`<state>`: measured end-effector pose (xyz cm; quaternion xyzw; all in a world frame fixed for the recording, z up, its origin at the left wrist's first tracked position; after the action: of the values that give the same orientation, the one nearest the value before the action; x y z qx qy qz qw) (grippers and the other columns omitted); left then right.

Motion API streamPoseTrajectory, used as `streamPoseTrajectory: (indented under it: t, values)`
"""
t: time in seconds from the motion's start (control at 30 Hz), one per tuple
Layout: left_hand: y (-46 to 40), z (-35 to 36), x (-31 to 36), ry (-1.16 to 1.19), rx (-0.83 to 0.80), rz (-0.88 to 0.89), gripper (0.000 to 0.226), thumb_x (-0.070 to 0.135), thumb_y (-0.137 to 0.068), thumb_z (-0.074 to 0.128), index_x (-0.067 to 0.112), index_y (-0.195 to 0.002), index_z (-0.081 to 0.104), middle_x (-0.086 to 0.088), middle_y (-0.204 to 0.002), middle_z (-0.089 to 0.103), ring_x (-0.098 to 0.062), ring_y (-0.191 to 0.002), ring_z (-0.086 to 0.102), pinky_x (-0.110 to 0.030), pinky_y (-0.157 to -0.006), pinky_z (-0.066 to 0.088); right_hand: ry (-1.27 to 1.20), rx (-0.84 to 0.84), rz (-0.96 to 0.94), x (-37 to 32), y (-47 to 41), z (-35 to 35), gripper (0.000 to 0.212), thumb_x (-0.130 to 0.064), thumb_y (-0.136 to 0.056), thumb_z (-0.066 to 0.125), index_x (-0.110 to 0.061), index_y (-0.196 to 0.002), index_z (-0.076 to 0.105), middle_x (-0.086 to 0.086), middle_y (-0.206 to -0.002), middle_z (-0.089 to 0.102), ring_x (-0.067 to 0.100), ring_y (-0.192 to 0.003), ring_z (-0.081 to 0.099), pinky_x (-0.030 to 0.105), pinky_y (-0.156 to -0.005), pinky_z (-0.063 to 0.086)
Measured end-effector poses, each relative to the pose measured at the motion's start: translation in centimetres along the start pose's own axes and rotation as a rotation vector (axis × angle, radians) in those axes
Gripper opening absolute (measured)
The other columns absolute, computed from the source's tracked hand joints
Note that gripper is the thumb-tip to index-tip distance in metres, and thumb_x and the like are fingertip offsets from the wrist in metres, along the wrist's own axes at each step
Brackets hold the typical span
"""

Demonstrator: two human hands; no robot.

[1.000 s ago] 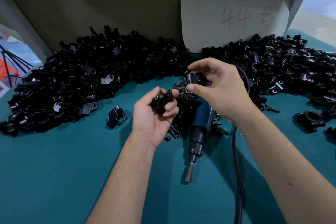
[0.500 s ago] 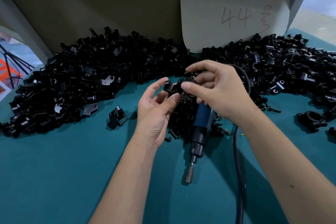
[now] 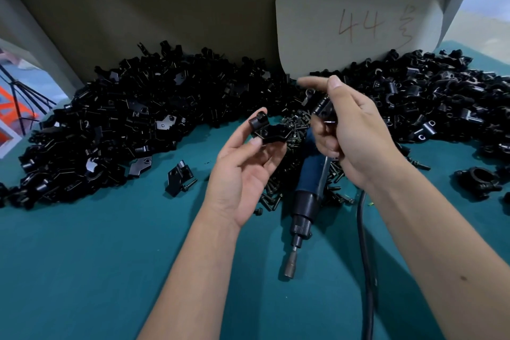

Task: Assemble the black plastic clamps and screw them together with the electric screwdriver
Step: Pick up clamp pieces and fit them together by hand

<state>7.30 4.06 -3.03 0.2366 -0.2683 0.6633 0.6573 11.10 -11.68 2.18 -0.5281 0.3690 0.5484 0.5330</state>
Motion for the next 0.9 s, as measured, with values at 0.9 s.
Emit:
streamPoseTrajectory:
  t: [0.9]
  values:
    - [0.1,-1.1,-1.2,-0.168,0.146,-0.166,0.033,0.003,-0.108,0.044,0.009,-0.126,0.071,-0.005,-0.081,0.069,-0.011,-0.07,0.066,-0.02,-0.067,0.058,0.009,0.003,-0.026,0.3,-0.1,-0.1,0.022,-0.014,-0.092,0.079,-0.018,-0.113,0.076,0.001,-0.058,0.056,0.015,-0.044,0.045,0.023,-0.042,0.035]
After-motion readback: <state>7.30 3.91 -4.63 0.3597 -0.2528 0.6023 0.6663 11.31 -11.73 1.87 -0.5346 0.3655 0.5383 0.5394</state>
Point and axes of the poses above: each hand's wrist, its own y-axis away from the middle knuckle, its own z-axis out of the palm, x = y × z, the point moved 7 cm from there along -y, towards the middle knuckle
